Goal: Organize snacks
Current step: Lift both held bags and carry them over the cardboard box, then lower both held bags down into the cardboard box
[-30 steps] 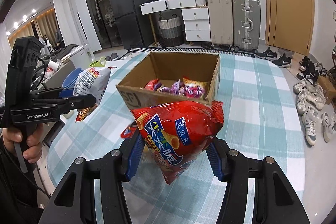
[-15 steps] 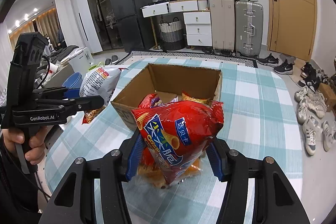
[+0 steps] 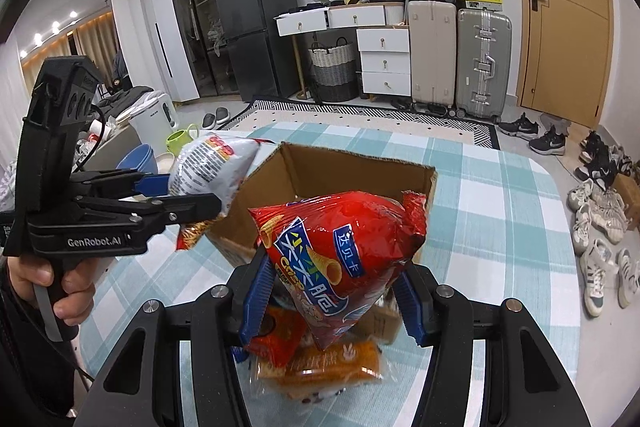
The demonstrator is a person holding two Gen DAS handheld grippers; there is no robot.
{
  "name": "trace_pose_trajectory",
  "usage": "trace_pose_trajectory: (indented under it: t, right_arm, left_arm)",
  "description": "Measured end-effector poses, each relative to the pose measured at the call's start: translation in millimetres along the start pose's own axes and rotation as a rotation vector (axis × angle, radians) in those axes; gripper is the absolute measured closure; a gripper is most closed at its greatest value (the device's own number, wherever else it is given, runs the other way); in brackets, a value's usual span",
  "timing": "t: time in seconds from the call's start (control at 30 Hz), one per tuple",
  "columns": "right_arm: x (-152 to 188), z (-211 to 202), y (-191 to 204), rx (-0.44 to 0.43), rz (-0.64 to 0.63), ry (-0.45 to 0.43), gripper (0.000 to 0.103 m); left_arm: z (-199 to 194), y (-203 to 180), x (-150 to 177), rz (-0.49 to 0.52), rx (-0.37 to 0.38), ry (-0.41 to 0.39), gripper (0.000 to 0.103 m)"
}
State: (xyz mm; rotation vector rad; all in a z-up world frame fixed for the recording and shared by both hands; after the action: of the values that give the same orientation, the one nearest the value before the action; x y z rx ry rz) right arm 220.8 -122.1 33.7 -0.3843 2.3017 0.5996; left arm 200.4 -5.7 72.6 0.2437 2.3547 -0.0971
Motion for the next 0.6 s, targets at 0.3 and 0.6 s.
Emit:
trace_pose_trajectory:
  t: [0.3, 0.6]
  right_arm:
    - [-17, 16, 0, -0.006, -0.001, 0.002, 0.047]
    - [-25, 28, 0, -0.01, -0.003, 0.01, 0.047]
  left_arm:
    - [30, 6, -24, 0.012, -0.003, 0.012, 0.051]
    - [55, 6, -35, 0.037, -0.014, 0.032, 0.051]
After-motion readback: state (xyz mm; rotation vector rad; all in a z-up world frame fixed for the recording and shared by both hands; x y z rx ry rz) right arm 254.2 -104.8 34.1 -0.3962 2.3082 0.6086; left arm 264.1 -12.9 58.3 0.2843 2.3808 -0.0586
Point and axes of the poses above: each gripper's, at about its wrist camera, not at the fingertips, and z roughly the way its jaws point, y to its left, x to its underside, the point moved 5 cm from there along z, roughly the way its jaws point, and after that the axes turned 13 degrees about z, right-handed, at the moved point
